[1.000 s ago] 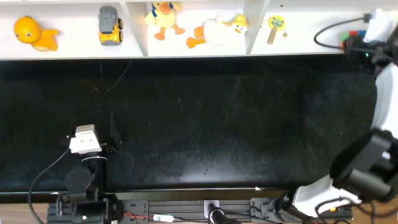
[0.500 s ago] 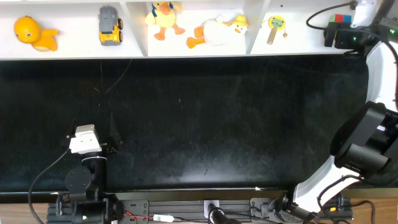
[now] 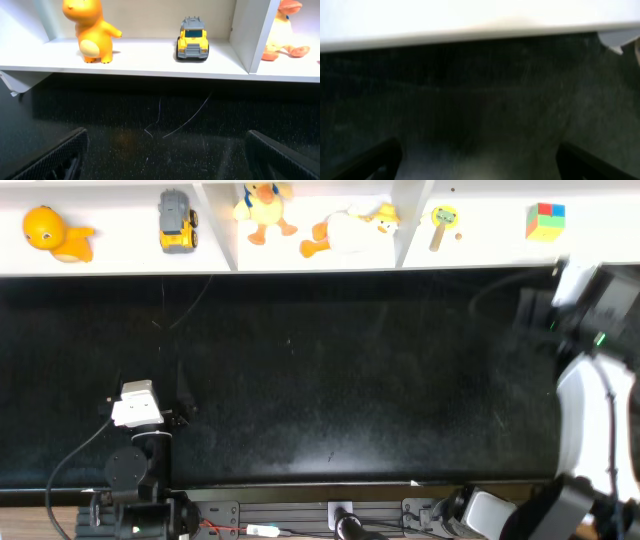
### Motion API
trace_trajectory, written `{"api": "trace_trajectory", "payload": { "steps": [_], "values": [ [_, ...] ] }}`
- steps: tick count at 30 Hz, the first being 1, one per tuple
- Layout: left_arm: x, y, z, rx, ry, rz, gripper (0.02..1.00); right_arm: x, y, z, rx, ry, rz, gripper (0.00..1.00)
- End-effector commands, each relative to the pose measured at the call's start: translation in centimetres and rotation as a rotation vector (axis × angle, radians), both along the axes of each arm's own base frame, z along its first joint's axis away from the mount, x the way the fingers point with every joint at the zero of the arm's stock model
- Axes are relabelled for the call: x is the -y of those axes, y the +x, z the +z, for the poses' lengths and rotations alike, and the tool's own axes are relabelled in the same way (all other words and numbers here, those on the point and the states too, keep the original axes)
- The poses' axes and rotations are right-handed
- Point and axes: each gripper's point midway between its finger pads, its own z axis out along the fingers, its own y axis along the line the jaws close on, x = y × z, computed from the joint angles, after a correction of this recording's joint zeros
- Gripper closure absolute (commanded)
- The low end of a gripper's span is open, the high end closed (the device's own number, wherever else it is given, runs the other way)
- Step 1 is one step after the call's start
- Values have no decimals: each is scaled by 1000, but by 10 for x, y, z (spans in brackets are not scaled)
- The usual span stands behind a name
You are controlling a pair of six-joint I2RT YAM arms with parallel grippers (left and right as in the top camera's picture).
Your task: Store Toys
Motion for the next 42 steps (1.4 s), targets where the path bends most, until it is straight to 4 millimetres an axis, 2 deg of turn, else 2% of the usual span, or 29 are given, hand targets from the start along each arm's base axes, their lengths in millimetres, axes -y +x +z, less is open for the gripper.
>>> {"api": "trace_trajectory", "payload": {
  "steps": [1, 6, 9, 12, 22, 31, 42],
  "values": [
    [3, 0, 1, 4, 21, -16, 20, -35, -11, 7, 125, -59, 60, 5],
    [3, 0, 1, 4, 21, -16, 20, -90, -31, 20, 323, -67, 166, 5],
    [3, 0, 1, 4, 21, -16, 20, -110, -53, 15, 419, -56, 202, 3],
    [3, 0, 1, 4, 21, -16, 20, -120, -73, 5, 476, -65, 229, 5],
    [3, 0, 1, 4, 21, -16, 20, -134, -112, -25, 438, -42, 264, 5],
    [3, 0, 1, 4, 21, -16, 20, -137, -116, 28, 671, -87, 271, 7],
    [3, 0, 1, 4, 21, -16, 20, -138, -116, 26, 667, -78, 272, 7]
  ]
}}
